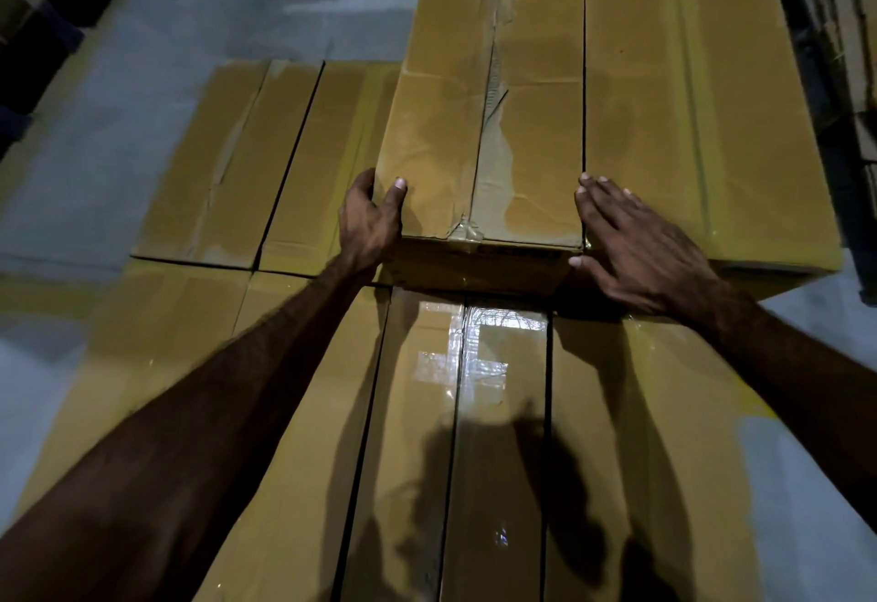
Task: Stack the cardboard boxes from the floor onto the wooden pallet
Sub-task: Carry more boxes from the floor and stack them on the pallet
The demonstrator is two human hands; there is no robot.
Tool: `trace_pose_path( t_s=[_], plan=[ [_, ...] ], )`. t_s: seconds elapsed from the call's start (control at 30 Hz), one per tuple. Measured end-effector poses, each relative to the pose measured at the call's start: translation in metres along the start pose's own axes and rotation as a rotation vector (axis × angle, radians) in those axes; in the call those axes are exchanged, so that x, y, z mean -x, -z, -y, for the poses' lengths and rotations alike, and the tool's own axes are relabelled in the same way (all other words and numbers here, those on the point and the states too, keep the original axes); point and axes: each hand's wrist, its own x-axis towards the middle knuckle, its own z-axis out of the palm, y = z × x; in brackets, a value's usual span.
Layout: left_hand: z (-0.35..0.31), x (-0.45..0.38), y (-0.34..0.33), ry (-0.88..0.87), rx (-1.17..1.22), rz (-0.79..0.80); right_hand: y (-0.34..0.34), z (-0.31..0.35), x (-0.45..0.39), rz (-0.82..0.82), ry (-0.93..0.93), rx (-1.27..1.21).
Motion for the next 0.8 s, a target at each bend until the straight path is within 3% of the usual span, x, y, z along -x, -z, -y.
trace_pose_path(
  t_s=[0.8],
  plan=[
    [0.005, -0.002, -0.004, -0.006, -0.084, 0.019, -0.004, 0.004, -0.005, -0.027, -0.038, -0.052]
  ],
)
